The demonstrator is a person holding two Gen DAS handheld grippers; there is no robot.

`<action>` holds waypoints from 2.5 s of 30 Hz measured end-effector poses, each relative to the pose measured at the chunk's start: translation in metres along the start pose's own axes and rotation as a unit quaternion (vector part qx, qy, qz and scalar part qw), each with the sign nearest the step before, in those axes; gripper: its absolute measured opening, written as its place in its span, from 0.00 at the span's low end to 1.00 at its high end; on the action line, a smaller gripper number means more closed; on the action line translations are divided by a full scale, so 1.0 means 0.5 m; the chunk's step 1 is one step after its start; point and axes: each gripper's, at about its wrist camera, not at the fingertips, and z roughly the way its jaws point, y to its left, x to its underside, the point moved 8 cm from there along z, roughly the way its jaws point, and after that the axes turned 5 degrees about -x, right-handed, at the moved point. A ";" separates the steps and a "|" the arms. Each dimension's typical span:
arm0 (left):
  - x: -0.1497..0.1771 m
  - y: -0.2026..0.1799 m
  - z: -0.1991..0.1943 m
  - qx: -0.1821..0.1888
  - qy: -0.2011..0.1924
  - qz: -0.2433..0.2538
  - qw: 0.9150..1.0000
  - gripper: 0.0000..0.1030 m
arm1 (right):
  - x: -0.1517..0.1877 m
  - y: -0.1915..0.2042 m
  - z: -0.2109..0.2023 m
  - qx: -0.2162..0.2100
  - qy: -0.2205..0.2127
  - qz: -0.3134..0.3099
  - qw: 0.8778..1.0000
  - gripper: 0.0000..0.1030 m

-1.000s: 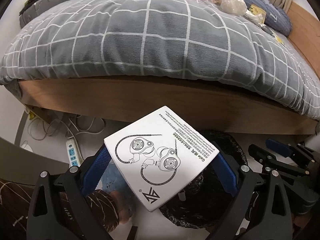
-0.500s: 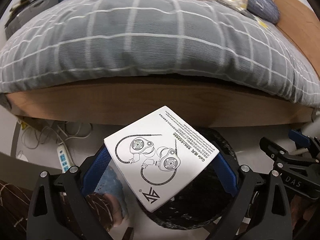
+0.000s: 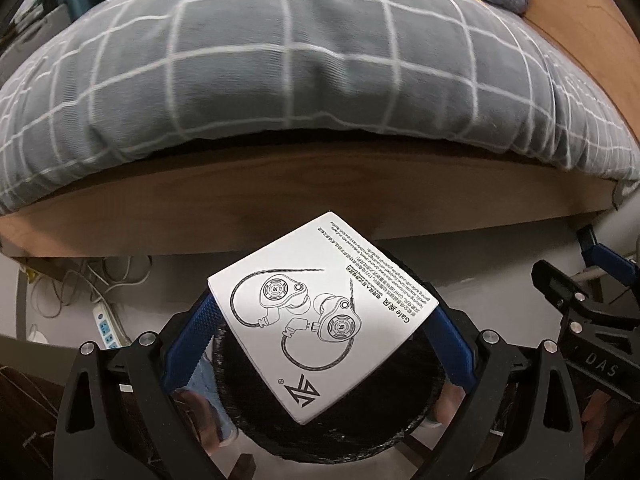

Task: Collect trash
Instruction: 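Open the right tool over the bin while the left tool releases the white card, then move both open tools back over the bed toward the remaining trash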

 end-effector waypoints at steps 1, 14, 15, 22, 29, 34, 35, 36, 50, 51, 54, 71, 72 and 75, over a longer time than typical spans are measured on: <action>0.001 -0.003 0.001 0.001 0.000 0.000 1.000 0.91 | 0.001 -0.006 0.004 0.002 0.001 0.001 1.000 0.91; -0.005 0.015 0.002 -0.028 -0.013 0.015 0.999 0.94 | -0.013 0.004 -0.007 0.006 -0.012 -0.006 1.000 0.91; -0.008 0.017 -0.003 -0.029 -0.015 0.016 0.999 0.94 | -0.015 0.006 -0.010 0.005 -0.014 -0.006 1.000 0.91; -0.042 0.029 -0.051 -0.029 -0.044 0.007 0.999 0.94 | -0.059 0.013 -0.060 -0.004 -0.050 -0.003 0.999 0.91; -0.089 0.046 -0.119 -0.040 -0.081 -0.004 0.996 0.94 | -0.105 0.015 -0.128 -0.014 -0.096 0.004 0.995 0.91; -0.117 0.059 -0.170 -0.030 -0.100 -0.016 0.994 0.94 | -0.134 0.008 -0.169 -0.020 -0.123 0.008 0.992 0.91; -0.124 0.061 -0.182 -0.029 -0.106 -0.018 0.994 0.94 | -0.140 0.009 -0.178 -0.020 -0.129 0.008 0.991 0.91; -0.128 0.062 -0.190 -0.027 -0.111 -0.020 0.993 0.94 | -0.146 0.012 -0.188 -0.020 -0.135 0.007 0.991 0.91; -0.210 0.080 -0.272 -0.023 -0.164 -0.034 0.986 0.94 | -0.229 0.003 -0.277 -0.021 -0.199 0.010 0.980 0.91; -0.219 0.082 -0.274 -0.024 -0.167 -0.034 0.985 0.94 | -0.239 0.002 -0.280 -0.021 -0.202 0.010 0.979 0.91; -0.250 0.086 -0.277 -0.027 -0.174 -0.036 0.984 0.94 | -0.263 0.001 -0.283 -0.021 -0.207 0.008 0.978 0.91; -0.453 0.095 -0.197 -0.023 -0.172 -0.026 0.984 0.94 | -0.450 -0.018 -0.191 -0.016 -0.200 -0.009 0.980 0.91; -0.466 0.095 -0.191 -0.023 -0.172 -0.025 0.985 0.94 | -0.460 -0.019 -0.184 -0.016 -0.198 -0.009 0.980 0.91; -0.495 0.097 -0.172 -0.018 -0.167 -0.025 0.986 0.94 | -0.500 -0.026 -0.156 -0.018 -0.194 -0.008 0.981 0.91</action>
